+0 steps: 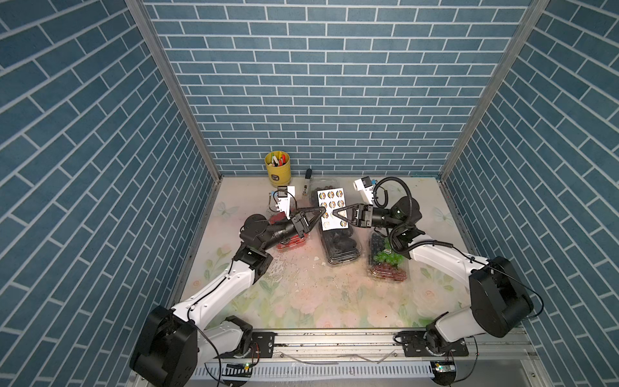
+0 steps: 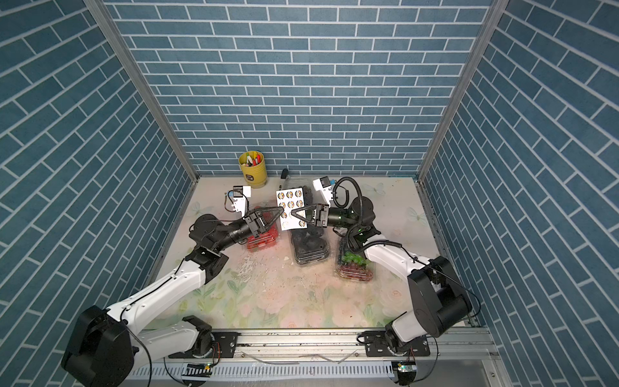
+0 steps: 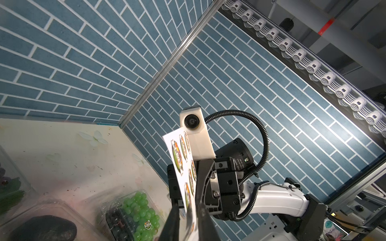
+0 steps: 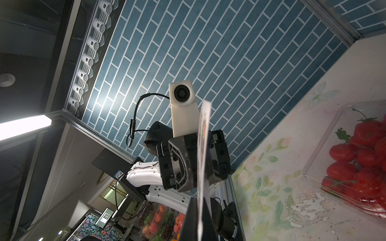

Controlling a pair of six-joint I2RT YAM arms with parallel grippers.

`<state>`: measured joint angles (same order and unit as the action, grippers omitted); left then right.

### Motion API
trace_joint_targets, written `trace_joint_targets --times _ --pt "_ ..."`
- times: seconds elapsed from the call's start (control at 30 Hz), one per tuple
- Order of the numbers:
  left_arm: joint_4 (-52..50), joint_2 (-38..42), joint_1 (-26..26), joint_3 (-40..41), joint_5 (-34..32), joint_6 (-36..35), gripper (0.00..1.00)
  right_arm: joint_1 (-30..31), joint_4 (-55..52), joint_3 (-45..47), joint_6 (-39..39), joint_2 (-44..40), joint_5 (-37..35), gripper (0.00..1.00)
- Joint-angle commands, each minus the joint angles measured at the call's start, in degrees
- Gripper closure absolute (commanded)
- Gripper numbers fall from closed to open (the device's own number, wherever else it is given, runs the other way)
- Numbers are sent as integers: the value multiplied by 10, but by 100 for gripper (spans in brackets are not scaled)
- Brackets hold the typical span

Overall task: Label fruit boxes
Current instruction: Adjust the label sticker.

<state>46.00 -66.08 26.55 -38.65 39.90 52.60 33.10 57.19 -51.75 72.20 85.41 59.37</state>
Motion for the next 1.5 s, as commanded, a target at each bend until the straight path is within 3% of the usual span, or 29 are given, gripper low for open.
trace_joint_targets --times 0.0,0.33,0.4,0.47,0.53,0.63,0.73,0.83,0.97,1.07,1.23,1.33,1.47 --pt "32 -6 3 -11 12 2 87 3 36 2 19 3 9 100" --pt "54 -14 5 -9 17 13 85 3 45 4 24 0 8 100" --pt "60 -14 5 -7 20 16 89 3 45 4 24 1 7 100" --pt "62 -14 4 -6 21 19 100 3 45 3 24 2 7 100" --pt "58 -10 4 -5 18 20 100 2 43 2 23 3 6 100" --pt "42 2 4 -5 14 14 100 -3 6 5 1 -7 3 80" --pt "3 22 5 -7 2 -3 100 -13 -134 9 -90 -47 -30 69" --pt "-40 40 4 -9 -9 -23 100 -13 -354 -6 -249 -116 -91 64" --pt "-84 53 5 -11 -19 -42 100 -11 -521 -18 -373 -188 -187 62" --pt "-93 53 5 -10 -25 -43 100 7 -576 -26 -429 -219 -261 62" --pt "-114 46 4 -11 -25 -42 100 108 -639 -55 -567 -250 -465 61" --pt "-123 45 4 -11 -25 -43 100 136 -624 -57 -610 -251 -520 59" --pt "-137 45 5 -25 -20 -47 100 164 -618 -75 -652 -234 -538 57"
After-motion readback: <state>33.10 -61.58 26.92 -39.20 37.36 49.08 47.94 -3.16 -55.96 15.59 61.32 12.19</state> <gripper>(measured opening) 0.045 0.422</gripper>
